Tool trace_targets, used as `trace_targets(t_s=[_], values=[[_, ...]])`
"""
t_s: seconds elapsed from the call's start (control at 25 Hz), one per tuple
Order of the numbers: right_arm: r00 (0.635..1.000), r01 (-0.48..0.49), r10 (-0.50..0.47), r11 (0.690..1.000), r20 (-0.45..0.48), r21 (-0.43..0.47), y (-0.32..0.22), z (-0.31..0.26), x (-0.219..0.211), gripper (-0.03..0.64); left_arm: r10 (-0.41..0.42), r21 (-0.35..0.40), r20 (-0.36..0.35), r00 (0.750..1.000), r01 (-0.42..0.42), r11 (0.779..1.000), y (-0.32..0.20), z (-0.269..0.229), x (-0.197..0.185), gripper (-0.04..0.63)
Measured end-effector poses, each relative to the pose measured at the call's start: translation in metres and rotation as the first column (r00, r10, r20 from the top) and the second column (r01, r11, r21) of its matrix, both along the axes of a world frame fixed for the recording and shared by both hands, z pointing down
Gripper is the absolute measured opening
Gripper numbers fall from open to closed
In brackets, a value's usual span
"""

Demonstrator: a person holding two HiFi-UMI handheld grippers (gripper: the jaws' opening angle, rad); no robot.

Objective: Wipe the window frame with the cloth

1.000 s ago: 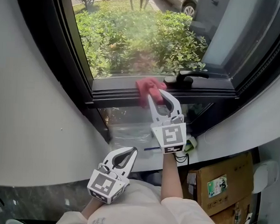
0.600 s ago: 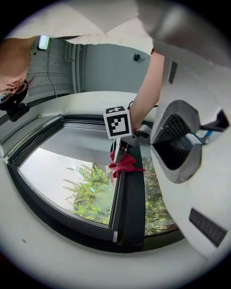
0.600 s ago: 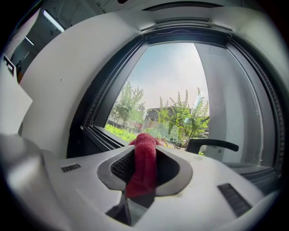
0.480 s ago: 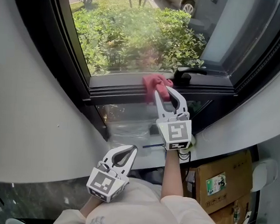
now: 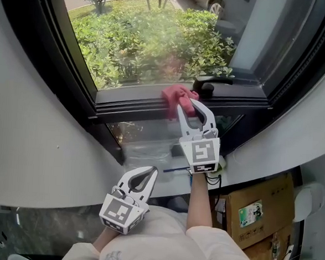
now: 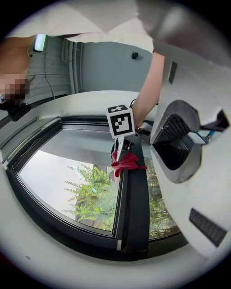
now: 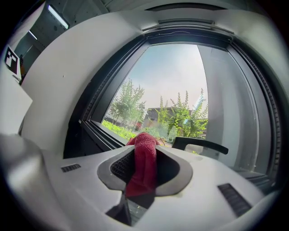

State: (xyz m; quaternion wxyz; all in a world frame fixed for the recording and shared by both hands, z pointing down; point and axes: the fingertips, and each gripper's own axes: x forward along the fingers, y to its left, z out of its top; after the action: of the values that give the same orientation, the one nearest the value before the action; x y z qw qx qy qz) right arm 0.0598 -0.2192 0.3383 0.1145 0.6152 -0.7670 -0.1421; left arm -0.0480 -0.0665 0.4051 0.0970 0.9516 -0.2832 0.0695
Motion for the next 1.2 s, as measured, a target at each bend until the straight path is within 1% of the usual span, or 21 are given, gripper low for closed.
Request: trace_targets(t_s=[0.32, 0.56, 0.76, 1.0, 1.2], values=[[0.997, 0.08, -0.08, 0.997, -0.015, -0.024, 0.004, -0.001, 0.029, 0.103, -0.05, 0.007, -0.024, 0.998, 0.05, 0.999, 0.002, -0.014, 0.048, 0.009], [0.992, 0.124, -0.125, 0.992, -0.019, -0.013, 0.007, -0.001, 0.046, 0.103, -0.117, 0.005, -0.059, 0.991, 0.118, 0.993, 0.007, -0.013, 0.071, 0.009], [0.99, 0.136, -0.137, 0.99, -0.019, -0.018, 0.01, 0.0, 0.056, 0.103, -0.135, -0.006, -0.057, 0.989, 0.135, 0.991, 0.011, -0.009, 0.081, 0.009], [0.991, 0.135, -0.135, 0.991, -0.025, -0.015, 0.011, -0.001, 0.066, 0.103, -0.133, -0.005, -0.067, 0.989, 0.133, 0.991, 0.008, -0.009, 0.091, 0.009], [0.992, 0.122, -0.123, 0.992, -0.033, -0.015, 0.011, 0.001, 0.068, 0.103, -0.162, -0.015, -0.063, 0.985, 0.162, 0.987, 0.003, -0.005, 0.08, 0.009]])
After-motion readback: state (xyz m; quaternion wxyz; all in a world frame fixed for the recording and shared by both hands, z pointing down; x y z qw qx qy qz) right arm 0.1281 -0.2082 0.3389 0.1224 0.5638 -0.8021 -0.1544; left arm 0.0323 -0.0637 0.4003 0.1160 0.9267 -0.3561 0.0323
